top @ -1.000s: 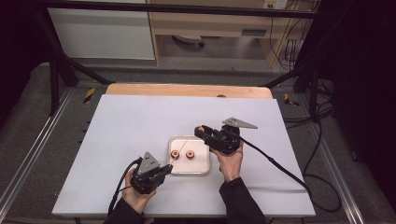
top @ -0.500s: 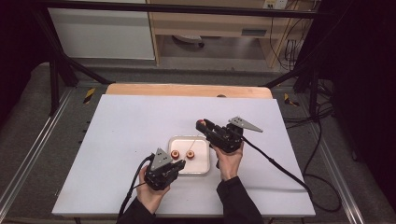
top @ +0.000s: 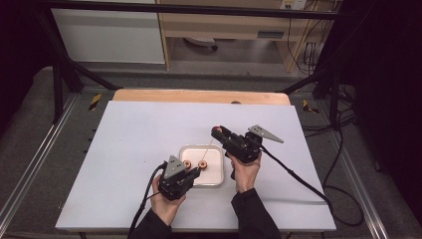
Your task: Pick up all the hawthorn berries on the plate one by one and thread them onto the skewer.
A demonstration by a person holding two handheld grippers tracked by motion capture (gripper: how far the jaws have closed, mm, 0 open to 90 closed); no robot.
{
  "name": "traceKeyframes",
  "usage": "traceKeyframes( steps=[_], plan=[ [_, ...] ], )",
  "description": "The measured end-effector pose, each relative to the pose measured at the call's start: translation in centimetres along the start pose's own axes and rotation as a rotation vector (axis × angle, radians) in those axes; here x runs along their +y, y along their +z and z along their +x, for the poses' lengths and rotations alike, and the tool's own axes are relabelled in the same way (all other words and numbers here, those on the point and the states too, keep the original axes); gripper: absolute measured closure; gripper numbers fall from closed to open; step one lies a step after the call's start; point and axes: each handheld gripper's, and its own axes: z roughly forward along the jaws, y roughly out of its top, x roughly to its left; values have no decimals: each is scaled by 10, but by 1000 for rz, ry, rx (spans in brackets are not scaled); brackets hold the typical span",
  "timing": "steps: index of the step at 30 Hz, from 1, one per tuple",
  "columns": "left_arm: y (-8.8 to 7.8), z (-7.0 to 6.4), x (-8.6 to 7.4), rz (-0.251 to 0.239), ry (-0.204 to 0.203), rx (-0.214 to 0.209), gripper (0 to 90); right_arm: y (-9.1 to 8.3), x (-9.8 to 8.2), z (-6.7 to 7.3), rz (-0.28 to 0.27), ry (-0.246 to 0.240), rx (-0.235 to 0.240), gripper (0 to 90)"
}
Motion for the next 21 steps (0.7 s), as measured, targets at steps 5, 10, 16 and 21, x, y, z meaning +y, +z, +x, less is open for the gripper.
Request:
traceKeyframes(
  steps=[5, 10, 16, 21],
  plan=[
    [1, -1, 0, -4, -1, -8, 886, -1, 1, 0, -10, 20, 6, 602],
    [1, -3, 0, -8, 10, -10, 886, -2, 2, 0, -22, 41, 20, 602],
    [1, -3, 2, -20, 10, -10, 886, -2, 2, 0, -19, 51, 28, 602],
    [1, -3, 2, -17, 11, -8, 886, -2, 2, 0, -18, 54, 33, 602]
  ],
)
